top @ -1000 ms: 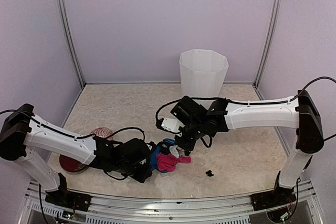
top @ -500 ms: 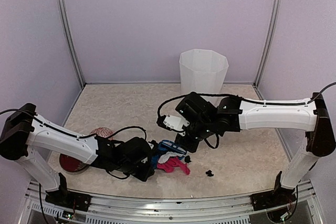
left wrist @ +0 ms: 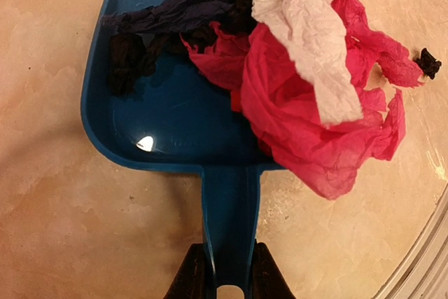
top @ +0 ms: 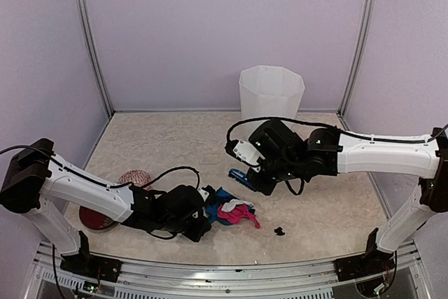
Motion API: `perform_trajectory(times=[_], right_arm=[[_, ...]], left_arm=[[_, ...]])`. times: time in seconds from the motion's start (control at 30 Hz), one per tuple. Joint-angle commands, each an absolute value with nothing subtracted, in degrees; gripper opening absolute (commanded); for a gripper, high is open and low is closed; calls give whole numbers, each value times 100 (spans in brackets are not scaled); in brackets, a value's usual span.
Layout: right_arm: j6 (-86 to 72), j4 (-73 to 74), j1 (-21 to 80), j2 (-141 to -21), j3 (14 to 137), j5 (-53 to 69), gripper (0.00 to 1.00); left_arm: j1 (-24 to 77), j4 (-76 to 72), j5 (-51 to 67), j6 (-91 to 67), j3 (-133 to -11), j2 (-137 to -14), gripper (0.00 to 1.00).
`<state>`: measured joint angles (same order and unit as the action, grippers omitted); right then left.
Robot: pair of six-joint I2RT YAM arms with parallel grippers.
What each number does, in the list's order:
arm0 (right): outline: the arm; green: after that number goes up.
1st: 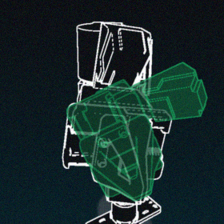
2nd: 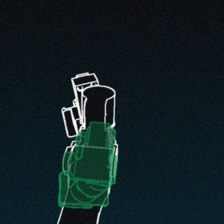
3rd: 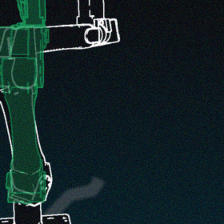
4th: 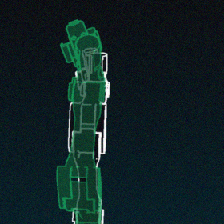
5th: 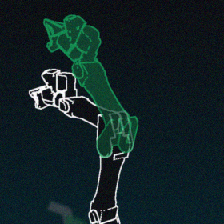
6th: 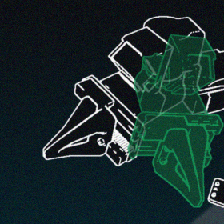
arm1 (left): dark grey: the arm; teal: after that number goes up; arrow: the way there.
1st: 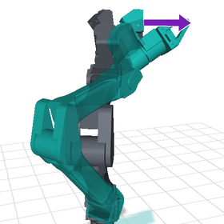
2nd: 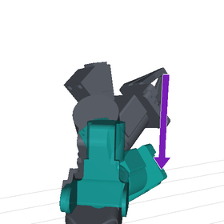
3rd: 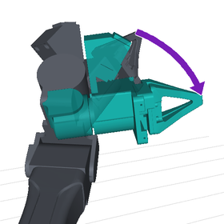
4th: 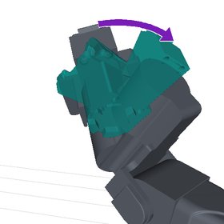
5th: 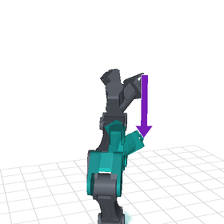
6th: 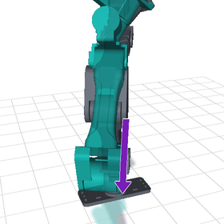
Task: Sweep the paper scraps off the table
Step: Sweep the paper scraps into the dustpan, then dump the paper scraps in the dustpan into the trash bin.
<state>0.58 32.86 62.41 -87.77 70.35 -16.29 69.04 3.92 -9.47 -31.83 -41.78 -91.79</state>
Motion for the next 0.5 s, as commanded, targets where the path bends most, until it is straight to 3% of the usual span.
perform_trajectory(times=[0.0,0.47], right_arm=[[-197,3061,6081,-8395,6804,-1992,0],[-864,2793,5578,-7638,5999,-2440,0]], left_arm=[[6993,58,-1134,-3061,-4120,-9281,0],[7152,391,-1755,-3005,-4388,-8688,0]])
